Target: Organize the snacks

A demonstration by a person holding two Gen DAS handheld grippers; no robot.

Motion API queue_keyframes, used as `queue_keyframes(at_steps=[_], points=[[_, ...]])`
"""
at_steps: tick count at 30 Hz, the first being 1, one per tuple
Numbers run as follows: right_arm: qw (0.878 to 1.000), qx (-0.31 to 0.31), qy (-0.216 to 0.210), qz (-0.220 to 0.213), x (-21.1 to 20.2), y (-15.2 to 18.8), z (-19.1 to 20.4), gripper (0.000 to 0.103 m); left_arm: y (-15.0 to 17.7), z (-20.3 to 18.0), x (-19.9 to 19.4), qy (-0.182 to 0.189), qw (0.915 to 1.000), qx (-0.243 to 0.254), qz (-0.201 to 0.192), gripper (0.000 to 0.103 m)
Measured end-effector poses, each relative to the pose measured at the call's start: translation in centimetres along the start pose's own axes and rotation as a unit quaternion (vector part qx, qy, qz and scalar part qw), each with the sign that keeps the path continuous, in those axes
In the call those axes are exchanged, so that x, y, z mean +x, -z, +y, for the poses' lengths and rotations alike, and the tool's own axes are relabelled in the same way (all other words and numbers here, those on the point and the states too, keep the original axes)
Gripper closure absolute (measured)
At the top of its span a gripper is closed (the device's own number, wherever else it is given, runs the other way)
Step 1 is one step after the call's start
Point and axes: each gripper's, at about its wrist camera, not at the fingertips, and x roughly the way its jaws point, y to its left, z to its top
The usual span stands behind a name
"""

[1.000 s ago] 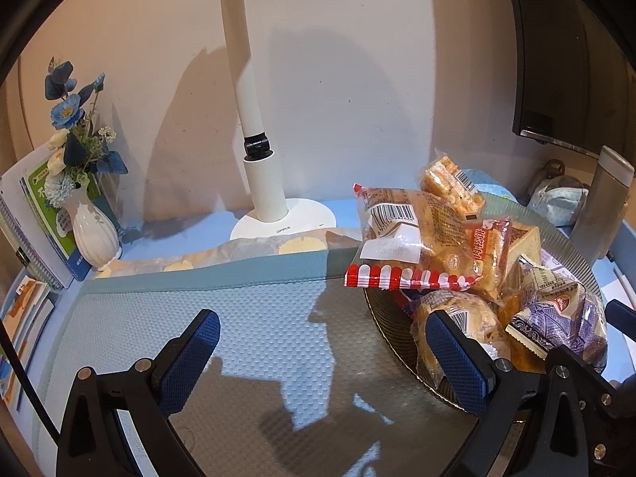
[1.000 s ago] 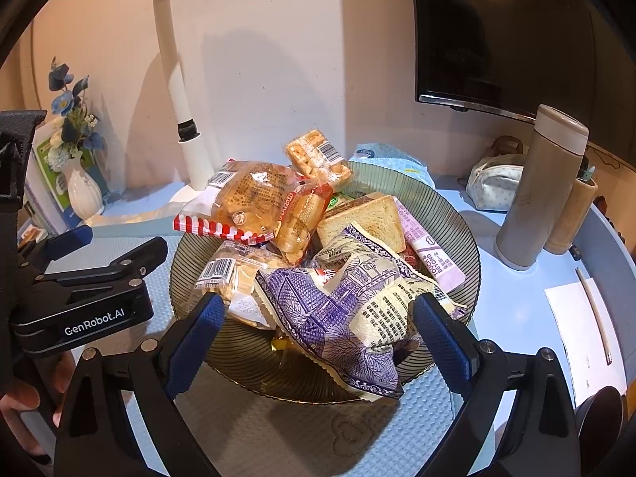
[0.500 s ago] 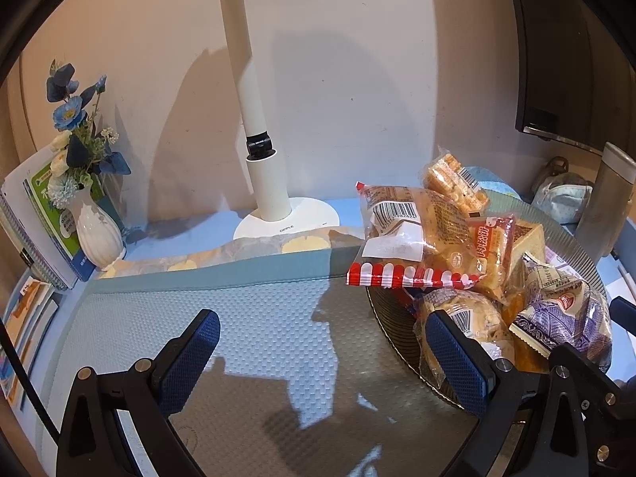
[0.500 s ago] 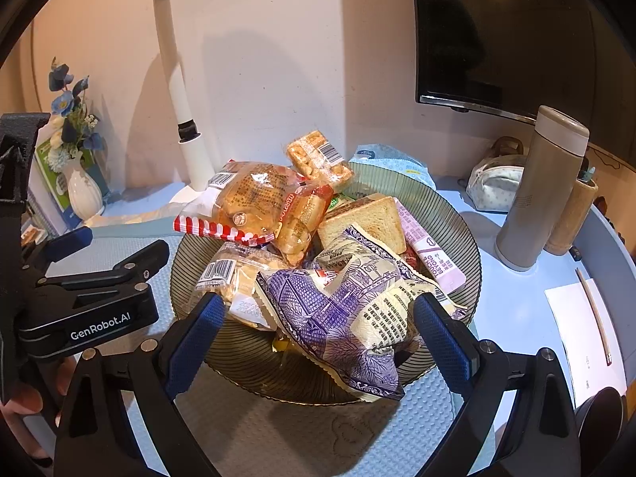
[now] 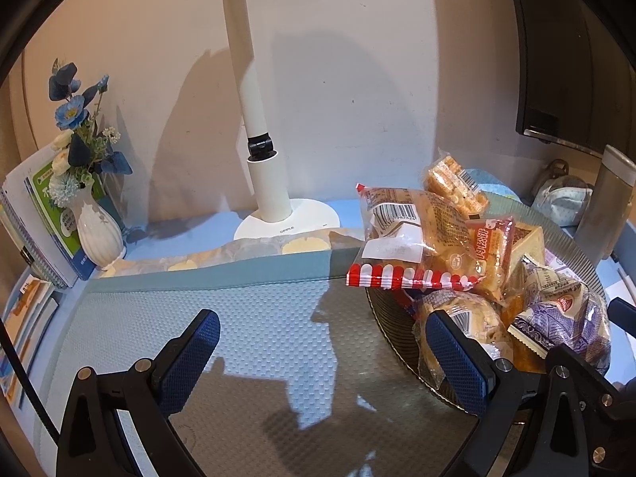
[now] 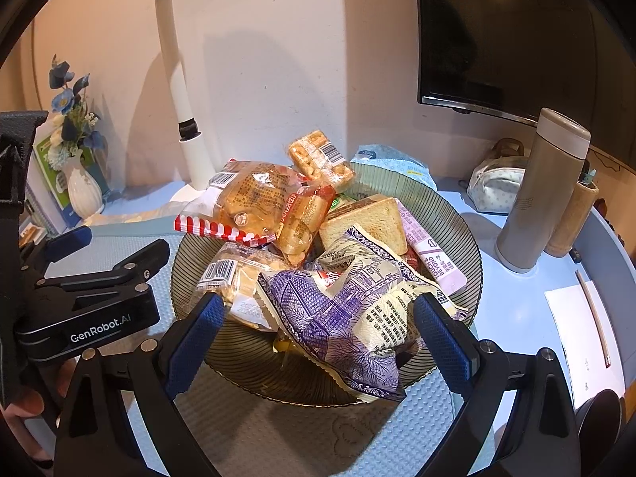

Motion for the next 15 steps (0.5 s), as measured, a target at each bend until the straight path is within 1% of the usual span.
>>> queue_keyframes(at_steps=[15], points=[[1.000, -0.004, -0.001, -0.002, -0.09, -0.03, 0.02, 0.006, 0.15, -0.10, 0.13, 0.004, 0.9999, -0.010, 0.003, 0.000]])
